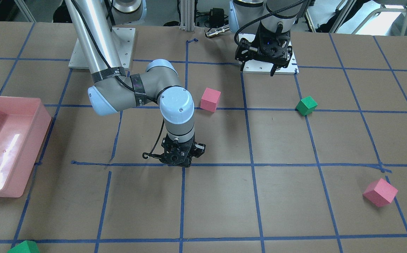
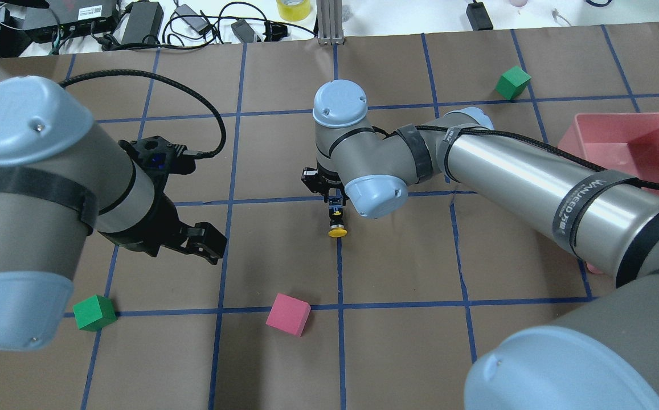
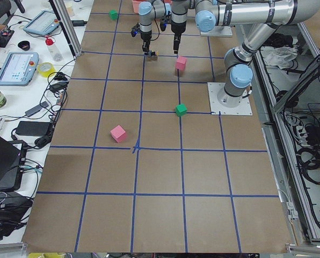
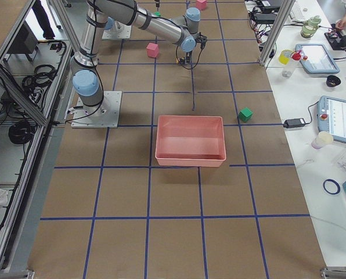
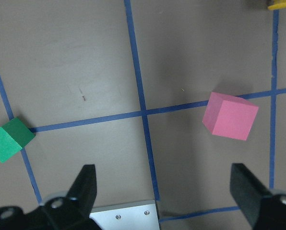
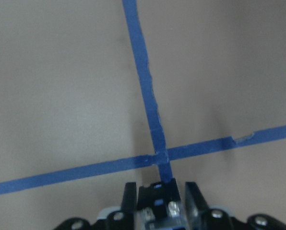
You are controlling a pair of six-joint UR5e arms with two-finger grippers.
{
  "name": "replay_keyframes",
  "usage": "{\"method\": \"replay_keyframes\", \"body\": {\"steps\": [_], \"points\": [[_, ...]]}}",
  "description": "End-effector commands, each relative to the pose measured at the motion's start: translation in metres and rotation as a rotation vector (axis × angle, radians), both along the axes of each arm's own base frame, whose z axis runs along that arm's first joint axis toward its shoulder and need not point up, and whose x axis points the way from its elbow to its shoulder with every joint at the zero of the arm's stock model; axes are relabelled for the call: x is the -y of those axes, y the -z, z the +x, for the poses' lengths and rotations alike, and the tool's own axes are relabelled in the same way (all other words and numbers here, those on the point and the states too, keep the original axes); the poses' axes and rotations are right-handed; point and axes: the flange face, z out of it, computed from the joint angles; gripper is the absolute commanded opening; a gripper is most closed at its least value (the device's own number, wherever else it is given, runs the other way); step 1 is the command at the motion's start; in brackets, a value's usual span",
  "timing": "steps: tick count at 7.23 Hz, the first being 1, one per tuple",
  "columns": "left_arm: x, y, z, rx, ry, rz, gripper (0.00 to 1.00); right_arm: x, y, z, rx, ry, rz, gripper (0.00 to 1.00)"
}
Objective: Align button upright
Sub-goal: 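Set the button down and open the right gripper while the left gripper approaches it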
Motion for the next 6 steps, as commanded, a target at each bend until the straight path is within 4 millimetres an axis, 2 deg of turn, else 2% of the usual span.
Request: {"method": "replay_keyframes", "body": {"steps": [1,2,3,4,5,6], "points": [[-0.018,0.045,-0.021,-0.007,-0.012,-0.04,1.0,-0.002,0.001,-0.001,0.0,-0.003,0.004,0.8],[-0.022,0.056,-0.021,-0.004,-0.012,-0.021,1.0,-0.002,-0.001,0.0,0.004,-0.009,0.001,0.88],[-0.022,0.061,-0.029,-0.065,-0.021,-0.01,1.0,0.002,-0.018,0.0,0.018,-0.017,-0.031,0.96],[-0.018,0.062,-0.034,-0.1,-0.028,-0.03,1.0,0.008,-0.045,-0.01,0.029,-0.065,-0.074,0.98],[-0.018,0.068,-0.046,-0.106,-0.024,-0.061,1.0,0.016,-0.085,-0.036,0.026,-0.096,-0.132,1.0],[-0.02,0.084,-0.062,-0.112,-0.032,-0.079,1.0,0.027,-0.115,-0.079,0.024,-0.084,-0.127,1.0]]}}
